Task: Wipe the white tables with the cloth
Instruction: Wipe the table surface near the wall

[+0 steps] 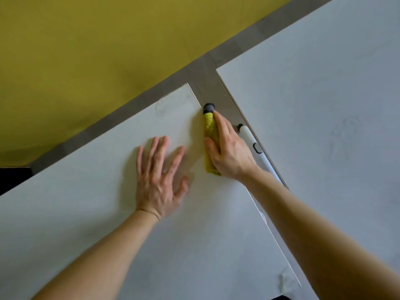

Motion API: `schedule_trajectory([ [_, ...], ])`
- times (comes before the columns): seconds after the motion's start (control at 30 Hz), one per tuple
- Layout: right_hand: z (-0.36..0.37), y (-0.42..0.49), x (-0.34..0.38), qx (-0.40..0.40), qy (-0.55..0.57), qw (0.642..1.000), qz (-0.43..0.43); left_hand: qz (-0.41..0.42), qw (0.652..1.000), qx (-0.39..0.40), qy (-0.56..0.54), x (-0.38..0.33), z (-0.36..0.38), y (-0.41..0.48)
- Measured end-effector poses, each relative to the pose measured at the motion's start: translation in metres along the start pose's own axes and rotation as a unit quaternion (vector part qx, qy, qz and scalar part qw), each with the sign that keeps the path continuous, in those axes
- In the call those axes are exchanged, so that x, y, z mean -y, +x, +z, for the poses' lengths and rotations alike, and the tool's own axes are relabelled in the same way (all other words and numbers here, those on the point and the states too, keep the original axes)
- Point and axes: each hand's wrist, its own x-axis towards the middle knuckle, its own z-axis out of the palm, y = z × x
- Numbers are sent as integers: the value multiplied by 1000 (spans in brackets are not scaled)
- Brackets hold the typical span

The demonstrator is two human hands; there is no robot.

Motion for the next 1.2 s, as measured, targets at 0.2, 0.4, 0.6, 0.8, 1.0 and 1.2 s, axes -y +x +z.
schedule_trajectory([
  [0.2,-3,107,41,1,36,999,-31,6,1000,-11,6,1,3,2],
  [0.4,-4,-68,-25,1,34,998,-45,0,1000,-1,3,-1,1,0],
  [0.6,-5,-23,-12,12,23,999,-30,6,1000,2,13,3,3,0],
  [0.8,6,31,12,-26,21,999,-29,6,999,-1,37,2,5,1],
  [1.0,-3,-194,-60,11,-2,1000,-7,-1,999,6,45,-4,-1,0],
  [1.2,-2,-54,-17,-5,13,1000,-22,-63,993,61,78,-36,-21,-10],
])
